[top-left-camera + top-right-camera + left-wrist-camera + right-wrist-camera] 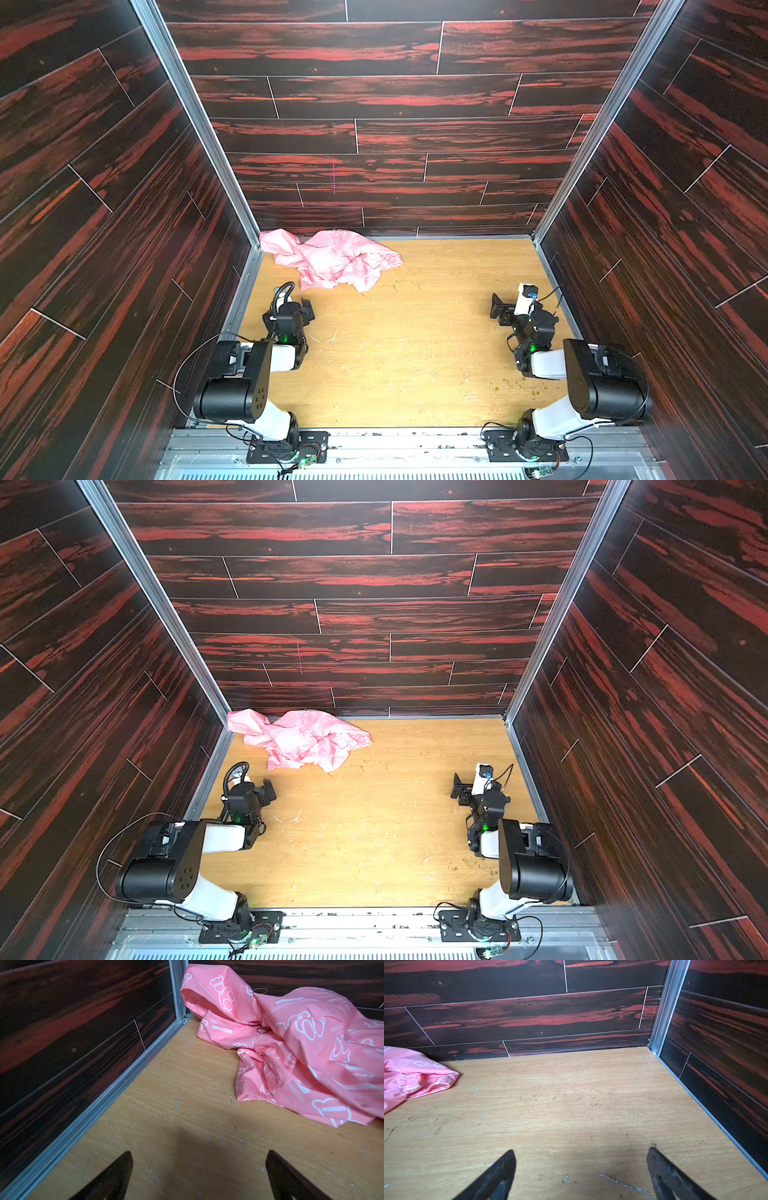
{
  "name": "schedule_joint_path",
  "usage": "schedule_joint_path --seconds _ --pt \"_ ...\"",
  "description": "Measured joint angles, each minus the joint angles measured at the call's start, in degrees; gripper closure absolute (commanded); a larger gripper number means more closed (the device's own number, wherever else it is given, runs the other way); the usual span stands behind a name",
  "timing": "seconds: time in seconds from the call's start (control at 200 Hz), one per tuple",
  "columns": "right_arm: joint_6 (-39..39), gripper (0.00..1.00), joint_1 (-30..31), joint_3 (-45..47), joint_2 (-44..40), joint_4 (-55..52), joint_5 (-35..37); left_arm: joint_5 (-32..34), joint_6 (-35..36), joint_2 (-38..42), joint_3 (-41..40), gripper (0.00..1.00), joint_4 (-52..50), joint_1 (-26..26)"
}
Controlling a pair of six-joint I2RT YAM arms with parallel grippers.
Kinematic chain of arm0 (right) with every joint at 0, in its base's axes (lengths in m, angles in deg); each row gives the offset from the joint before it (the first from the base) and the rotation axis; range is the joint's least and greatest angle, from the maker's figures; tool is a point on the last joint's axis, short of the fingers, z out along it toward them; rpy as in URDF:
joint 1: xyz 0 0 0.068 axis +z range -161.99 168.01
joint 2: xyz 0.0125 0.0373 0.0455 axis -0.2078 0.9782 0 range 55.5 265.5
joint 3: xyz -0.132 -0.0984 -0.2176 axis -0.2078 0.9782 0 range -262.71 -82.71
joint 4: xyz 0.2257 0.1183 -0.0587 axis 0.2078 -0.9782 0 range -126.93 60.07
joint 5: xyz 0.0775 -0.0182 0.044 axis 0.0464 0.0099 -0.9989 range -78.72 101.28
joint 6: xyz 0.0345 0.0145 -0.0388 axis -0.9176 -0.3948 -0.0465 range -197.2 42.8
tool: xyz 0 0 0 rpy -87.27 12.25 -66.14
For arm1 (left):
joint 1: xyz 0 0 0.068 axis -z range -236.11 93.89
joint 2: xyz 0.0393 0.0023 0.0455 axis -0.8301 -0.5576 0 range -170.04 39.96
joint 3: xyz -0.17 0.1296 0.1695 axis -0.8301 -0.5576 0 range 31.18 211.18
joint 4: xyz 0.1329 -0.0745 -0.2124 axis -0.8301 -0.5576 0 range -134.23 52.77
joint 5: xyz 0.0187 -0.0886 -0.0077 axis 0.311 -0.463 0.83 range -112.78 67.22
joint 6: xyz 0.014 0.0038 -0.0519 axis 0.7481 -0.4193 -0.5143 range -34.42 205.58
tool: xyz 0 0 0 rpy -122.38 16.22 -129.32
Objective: Unzip the jacket
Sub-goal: Flatten out the jacket at the center of the board.
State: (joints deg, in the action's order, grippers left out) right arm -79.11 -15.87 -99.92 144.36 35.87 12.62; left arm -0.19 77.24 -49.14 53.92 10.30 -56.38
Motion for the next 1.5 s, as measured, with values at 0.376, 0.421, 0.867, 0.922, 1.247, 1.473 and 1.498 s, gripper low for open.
schedule_joint_path --seconds 0.376,0.421,0.867,0.922,1.247,1.473,1.498 --pt "0.0 0.01 0.0 0.0 0.0 0.0 0.4 0.1 0.0 0.0 0.0 0.00 0.0 0.0" --pt "0.0 0.01 0.0 0.0 0.0 0.0 0.4 0.2 0.0 0.0 0.0 0.00 0.0 0.0" --pt "0.0 0.01 0.0 0.0 0.0 0.0 0.4 0.2 0.0 0.0 0.0 0.00 0.0 0.0" --pt "0.0 0.01 0.0 0.0 0.0 0.0 0.4 0.2 0.0 0.0 0.0 0.00 0.0 0.0" --pt "-2.4 0.01 -0.6 -0.3 -3.7 -5.7 5.2 4.7 1.1 10.7 4.8 0.00 -13.2 3.3" --pt "-8.6 0.03 -0.3 -15.5 -15.9 -28.9 5.3 9.9 -3.8 25.0 16.9 0.00 -28.2 2.7" --pt "-9.1 0.05 -0.2 -17.7 -16.2 -30.9 3.7 10.3 -4.6 24.5 19.1 0.00 -30.6 2.4"
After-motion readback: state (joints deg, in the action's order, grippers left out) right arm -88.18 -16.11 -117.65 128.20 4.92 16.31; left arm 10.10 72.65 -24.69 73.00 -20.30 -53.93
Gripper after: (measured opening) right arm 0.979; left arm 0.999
